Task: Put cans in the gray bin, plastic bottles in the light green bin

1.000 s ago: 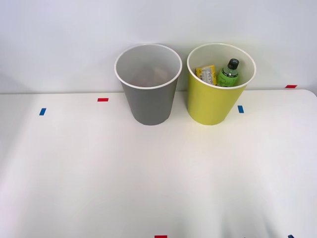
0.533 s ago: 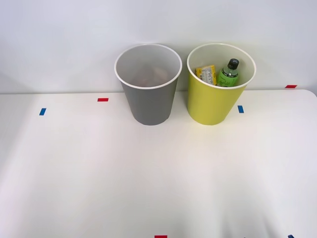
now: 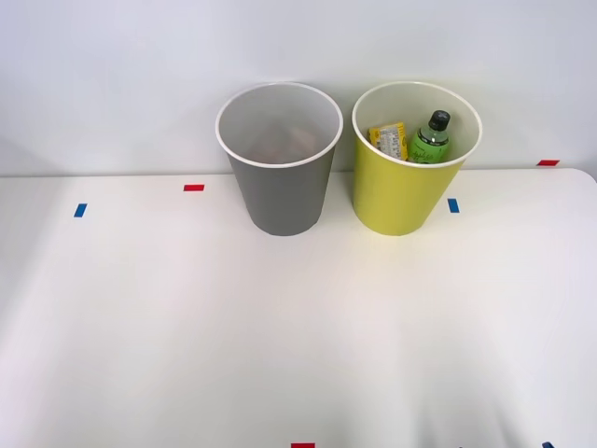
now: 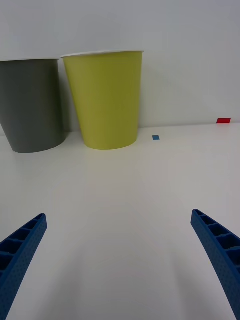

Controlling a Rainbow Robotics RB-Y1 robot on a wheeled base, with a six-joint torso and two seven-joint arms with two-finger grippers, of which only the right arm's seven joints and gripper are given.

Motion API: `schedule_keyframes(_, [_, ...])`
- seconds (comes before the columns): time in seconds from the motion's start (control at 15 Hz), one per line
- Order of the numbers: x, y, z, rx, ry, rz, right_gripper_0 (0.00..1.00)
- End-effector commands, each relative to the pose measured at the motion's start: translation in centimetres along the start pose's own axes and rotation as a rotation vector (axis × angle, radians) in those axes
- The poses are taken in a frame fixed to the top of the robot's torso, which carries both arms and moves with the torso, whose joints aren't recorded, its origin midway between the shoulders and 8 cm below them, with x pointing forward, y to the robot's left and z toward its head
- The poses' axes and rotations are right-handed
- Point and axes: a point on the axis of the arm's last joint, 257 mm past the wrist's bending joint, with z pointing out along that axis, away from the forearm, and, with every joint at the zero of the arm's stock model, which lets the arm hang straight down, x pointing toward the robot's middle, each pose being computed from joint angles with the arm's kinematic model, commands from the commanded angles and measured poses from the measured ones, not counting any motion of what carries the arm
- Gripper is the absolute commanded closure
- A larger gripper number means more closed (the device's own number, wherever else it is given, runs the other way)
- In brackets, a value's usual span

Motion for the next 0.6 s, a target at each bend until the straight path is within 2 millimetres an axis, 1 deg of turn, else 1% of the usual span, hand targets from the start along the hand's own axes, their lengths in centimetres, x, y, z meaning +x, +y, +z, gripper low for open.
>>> schedule_keyframes(0.07, [0.0,0.0,0.0,0.0,0.0,0.0,0.0])
schedule_keyframes(0.6, [0.0,0.0,0.0,0.0,0.0,0.0,0.0])
